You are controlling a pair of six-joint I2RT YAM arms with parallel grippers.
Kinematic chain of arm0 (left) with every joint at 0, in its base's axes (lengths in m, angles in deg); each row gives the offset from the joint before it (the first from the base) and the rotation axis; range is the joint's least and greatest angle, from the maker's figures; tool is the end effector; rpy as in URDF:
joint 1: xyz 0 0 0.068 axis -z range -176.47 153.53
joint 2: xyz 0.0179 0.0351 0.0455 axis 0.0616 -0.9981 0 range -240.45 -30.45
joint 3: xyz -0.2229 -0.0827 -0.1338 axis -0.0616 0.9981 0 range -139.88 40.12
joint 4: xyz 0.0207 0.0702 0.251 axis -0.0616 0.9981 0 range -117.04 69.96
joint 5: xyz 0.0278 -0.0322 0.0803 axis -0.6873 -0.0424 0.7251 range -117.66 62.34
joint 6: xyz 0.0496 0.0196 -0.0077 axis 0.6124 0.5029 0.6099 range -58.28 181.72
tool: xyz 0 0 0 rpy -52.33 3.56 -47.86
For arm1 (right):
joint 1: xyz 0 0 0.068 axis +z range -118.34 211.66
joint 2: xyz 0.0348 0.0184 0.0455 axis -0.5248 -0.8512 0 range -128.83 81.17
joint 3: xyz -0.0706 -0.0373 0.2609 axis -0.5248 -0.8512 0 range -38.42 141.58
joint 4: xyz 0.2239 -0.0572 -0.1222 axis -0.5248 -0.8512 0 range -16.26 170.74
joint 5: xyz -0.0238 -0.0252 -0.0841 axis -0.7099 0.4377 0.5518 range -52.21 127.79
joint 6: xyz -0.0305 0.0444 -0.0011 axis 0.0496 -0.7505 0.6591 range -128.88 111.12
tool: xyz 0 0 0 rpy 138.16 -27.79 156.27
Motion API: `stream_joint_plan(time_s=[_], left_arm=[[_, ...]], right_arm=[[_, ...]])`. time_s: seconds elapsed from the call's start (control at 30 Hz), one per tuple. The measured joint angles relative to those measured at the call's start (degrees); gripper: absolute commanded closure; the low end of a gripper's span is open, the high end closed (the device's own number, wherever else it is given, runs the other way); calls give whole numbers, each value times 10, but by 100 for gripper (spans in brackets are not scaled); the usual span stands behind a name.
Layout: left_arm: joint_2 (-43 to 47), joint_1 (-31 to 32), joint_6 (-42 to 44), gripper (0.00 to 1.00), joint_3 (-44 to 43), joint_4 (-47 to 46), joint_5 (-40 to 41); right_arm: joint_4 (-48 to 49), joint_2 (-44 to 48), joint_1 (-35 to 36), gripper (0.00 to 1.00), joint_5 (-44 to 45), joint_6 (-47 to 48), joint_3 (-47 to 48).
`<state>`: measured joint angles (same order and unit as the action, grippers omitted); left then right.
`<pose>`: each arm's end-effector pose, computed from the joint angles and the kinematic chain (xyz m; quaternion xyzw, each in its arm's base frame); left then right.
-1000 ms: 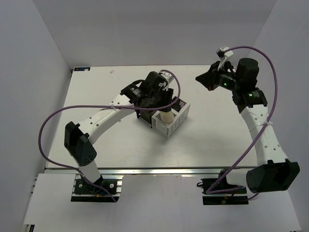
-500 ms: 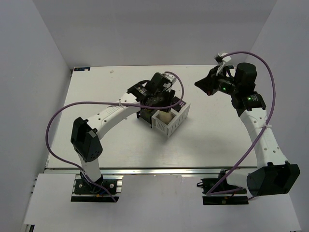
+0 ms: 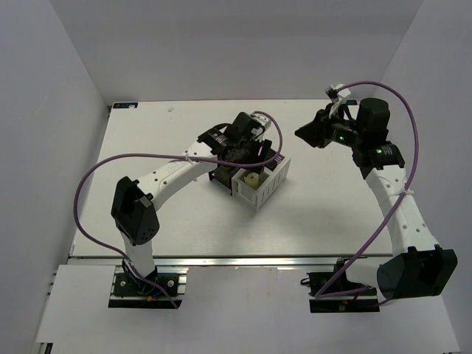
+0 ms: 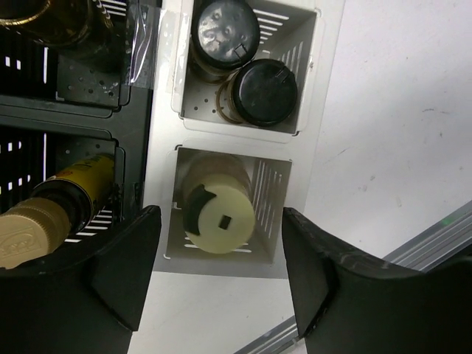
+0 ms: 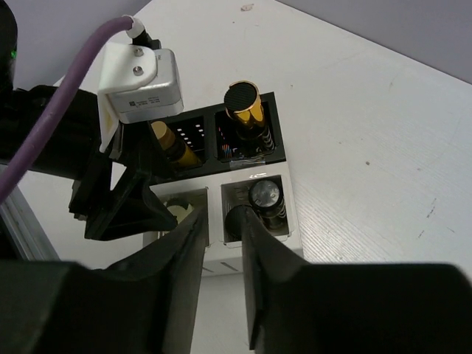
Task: Organize the condiment bottles
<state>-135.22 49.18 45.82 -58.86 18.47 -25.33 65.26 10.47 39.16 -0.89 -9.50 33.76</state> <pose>0.2846 -0.2889 0.3182 0.2357 0.9134 -0.1530 0.2944 0.2695 0.0579 0.4045 -0.2482 0.7299 0.3015 0.5610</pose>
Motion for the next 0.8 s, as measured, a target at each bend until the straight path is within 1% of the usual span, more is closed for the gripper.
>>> stream_joint_plan(time_s=[0.03, 0.1, 0.13, 0.17, 0.2, 0.23, 0.27, 0.37, 0.43, 0.47, 0.5, 0.63, 0.7, 0.8], left_arm=[[0, 0, 0, 23, -3, 1, 0], [0, 0, 0, 24, -14, 3, 0], [0, 0, -1, 25, -22, 4, -1], [0, 0, -2, 34, -31, 4, -1], [2, 0, -5, 47, -41, 2, -1], [6, 0, -9, 66, -48, -1, 0], [14, 0, -16, 100, -50, -8, 2], [67, 0, -29, 100, -33, -32, 19], [133, -1, -42, 65, 4, -54, 35], [174, -2, -52, 47, 30, -69, 44], [216, -3, -60, 26, 55, -80, 53], [363, -13, -95, 11, 147, -108, 89], [411, -17, -110, 9, 188, -110, 106], [454, -17, -132, 6, 247, -110, 122]], right_arm=[[-1, 0, 0, 61, -2, 3, 0], [-4, 0, 0, 54, -4, 10, 0], [-7, 0, 0, 44, -5, 13, 0], [-11, 0, 0, 37, -6, 16, 0], [-16, 0, 0, 37, -6, 21, 0], [-20, 0, 0, 12, -6, 26, 0], [-28, -1, 0, 11, -6, 29, 2], [-58, -8, 0, 11, -2, 44, 7], [-85, -19, 0, 11, 9, 48, 19], [-99, -26, 0, 11, 17, 49, 26], [-114, -32, 0, 11, 28, 51, 33], [-167, -54, 0, 11, 68, 54, 61], [-184, -57, 0, 11, 87, 54, 69], [-192, -55, 0, 11, 105, 53, 73]])
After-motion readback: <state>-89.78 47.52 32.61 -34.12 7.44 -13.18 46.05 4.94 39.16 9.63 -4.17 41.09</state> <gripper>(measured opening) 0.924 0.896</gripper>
